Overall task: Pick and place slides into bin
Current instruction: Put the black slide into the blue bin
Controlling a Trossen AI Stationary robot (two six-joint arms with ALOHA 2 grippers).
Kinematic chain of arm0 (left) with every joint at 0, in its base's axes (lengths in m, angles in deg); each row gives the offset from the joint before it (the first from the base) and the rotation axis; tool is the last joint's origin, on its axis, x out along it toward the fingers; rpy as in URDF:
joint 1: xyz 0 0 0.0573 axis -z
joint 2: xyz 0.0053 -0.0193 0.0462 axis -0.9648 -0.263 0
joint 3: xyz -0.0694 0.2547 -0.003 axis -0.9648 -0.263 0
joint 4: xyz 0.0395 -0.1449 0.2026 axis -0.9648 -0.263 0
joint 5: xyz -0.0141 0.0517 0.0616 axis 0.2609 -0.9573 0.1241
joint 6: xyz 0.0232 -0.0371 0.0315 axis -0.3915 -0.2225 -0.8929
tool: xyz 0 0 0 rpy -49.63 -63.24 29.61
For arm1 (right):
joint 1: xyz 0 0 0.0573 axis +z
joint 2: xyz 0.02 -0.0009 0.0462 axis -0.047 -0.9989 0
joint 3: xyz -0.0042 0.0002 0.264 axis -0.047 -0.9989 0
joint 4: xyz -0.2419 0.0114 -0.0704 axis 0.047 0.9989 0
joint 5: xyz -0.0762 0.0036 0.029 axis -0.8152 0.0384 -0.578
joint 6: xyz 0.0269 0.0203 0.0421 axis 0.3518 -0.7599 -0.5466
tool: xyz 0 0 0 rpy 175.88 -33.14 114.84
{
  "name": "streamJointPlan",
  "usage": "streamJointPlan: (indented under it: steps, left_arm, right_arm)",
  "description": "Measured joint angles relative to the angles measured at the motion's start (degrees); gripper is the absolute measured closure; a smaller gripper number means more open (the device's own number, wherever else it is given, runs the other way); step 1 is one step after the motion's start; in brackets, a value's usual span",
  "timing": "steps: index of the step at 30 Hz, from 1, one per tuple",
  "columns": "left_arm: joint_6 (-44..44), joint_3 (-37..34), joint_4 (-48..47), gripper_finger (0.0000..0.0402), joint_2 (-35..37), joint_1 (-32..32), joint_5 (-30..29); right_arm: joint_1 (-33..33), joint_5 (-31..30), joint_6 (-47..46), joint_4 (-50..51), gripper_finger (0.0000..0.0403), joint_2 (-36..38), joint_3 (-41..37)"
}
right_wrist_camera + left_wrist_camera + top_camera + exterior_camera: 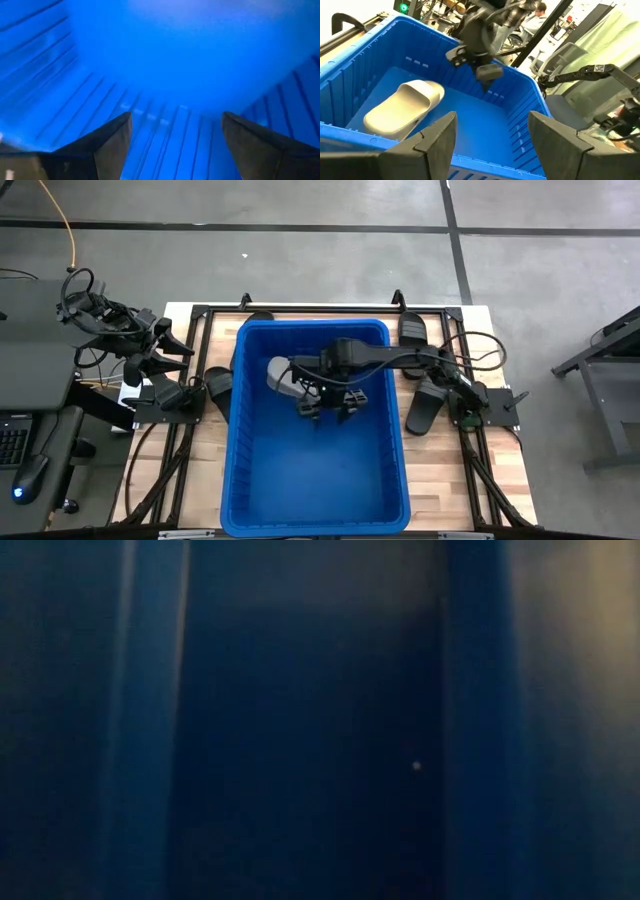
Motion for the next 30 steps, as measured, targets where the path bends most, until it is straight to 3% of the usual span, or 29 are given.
streamJointPlan:
  steps: [6,9,12,18,23,26,30]
  left_arm:
    - [-0.1,0.0,0.0,0.0167,0.0,0.0,0.0]
    - [-0.1,0.0,0.0,0.0167,0.0,0.0,-0.1]
    - [-0.1,0.0,0.0,0.0167,0.0,0.0,-1.3]
    - [-0.1,0.0,0.0,0.0167,0.0,0.0,-3.1]
    - [-0.1,0.0,0.0,0.0167,0.0,0.0,-4.9]
    - [-0.1,0.0,0.0,0.0167,0.0,0.0,-5.0]
    - [0.4,0.0,0.0,0.0167,-0.1,0.0,-5.1]
  right_arm:
    - [2.5,-0.2,3.9,-3.9,0.0112,4.8,0.0]
    - [3.5,-10.7,-1.5,-3.2,0.0111,7.3,0.0]
    - [5.2,-21.5,-0.4,-3.1,0.0112,10.2,0.0]
    - [8.0,-35.6,3.6,-10.2,0.0111,17.8,-0.2]
    - [8.5,-44.7,3.0,-0.8,0.0111,22.8,-0.5]
    - [8.7,-46.8,2.0,2.4,0.0112,26.1,-3.8]
    - [9.4,-48.6,0.5,-1.6,0.0112,33.5,-16.9]
